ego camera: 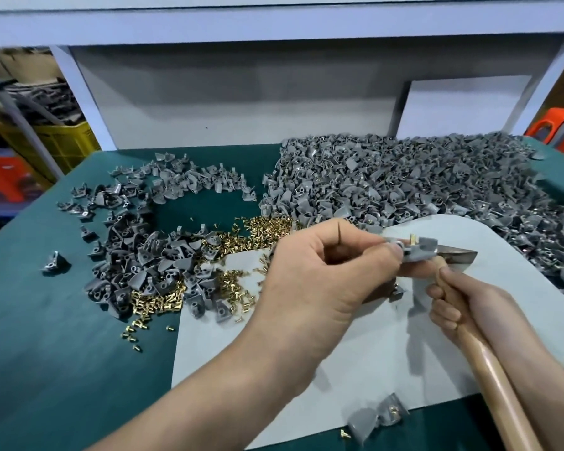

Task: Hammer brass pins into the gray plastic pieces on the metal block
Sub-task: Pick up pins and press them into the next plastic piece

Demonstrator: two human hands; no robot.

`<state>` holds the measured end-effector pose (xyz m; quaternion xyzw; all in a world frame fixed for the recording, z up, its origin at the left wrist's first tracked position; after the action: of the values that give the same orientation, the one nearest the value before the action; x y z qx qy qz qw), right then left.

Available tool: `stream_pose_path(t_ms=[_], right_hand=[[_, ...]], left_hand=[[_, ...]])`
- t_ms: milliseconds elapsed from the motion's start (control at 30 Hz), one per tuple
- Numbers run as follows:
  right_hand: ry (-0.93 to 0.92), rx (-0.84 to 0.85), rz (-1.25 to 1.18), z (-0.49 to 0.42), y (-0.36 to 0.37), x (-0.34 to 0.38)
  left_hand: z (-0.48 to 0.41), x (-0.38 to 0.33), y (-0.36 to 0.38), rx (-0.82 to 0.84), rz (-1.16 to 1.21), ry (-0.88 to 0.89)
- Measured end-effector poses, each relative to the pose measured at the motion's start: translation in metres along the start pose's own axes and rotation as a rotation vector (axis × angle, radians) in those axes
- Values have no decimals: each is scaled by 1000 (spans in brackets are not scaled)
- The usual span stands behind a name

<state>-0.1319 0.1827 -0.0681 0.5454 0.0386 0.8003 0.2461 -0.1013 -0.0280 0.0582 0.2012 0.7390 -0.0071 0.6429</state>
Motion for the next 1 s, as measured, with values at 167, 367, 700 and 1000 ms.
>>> stream_pose_path(t_ms=[167, 367, 700, 1000], right_hand=[[-92, -63, 63, 7, 2, 7], [-285, -229, 486, 18, 2, 14], [-578, -451, 1259, 42, 17, 39], [-514, -450, 1350, 41, 17, 34]], left_hand=[[-37, -12, 8, -13, -218, 40], [-173, -4, -49, -51, -1203, 91], [-119, 33, -290, -379, -1694, -464], [-121, 17, -267, -122, -1664, -306]])
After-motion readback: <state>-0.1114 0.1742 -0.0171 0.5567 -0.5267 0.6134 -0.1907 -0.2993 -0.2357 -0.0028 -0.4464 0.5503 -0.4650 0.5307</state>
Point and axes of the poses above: each hand's wrist, its own z-axis away from the middle knuckle, its own y-axis out of the palm, x = y × z, the point moved 8 cm from there along -z, towards the middle knuckle, and after that the axes turned 3 degrees about y, right-handed, at the moved point
